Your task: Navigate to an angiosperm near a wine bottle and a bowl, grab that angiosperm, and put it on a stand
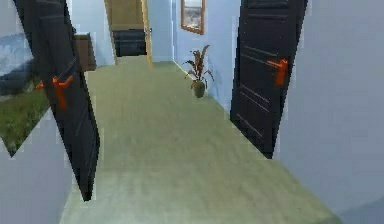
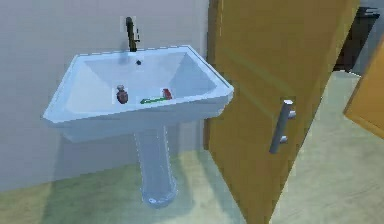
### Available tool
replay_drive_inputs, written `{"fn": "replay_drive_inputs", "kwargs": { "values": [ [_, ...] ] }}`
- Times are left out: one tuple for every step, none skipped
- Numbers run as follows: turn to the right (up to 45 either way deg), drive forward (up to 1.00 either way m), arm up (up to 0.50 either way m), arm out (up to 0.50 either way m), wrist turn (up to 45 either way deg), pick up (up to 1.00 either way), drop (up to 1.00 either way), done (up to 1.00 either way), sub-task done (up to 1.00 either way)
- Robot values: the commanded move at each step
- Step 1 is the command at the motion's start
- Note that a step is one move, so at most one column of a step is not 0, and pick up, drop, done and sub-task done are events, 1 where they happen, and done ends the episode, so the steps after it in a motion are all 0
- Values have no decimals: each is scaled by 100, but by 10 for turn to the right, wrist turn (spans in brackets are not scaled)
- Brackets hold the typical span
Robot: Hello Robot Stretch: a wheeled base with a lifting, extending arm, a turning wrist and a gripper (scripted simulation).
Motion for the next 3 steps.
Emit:
{"fn": "replay_drive_inputs", "kwargs": {
  "values": [
    [0,30,0,0,0,0,0,0,0],
    [-150,0,0,0,0,0,0,0,0],
    [0,100,0,0,0,0,0,0,0]
  ]
}}
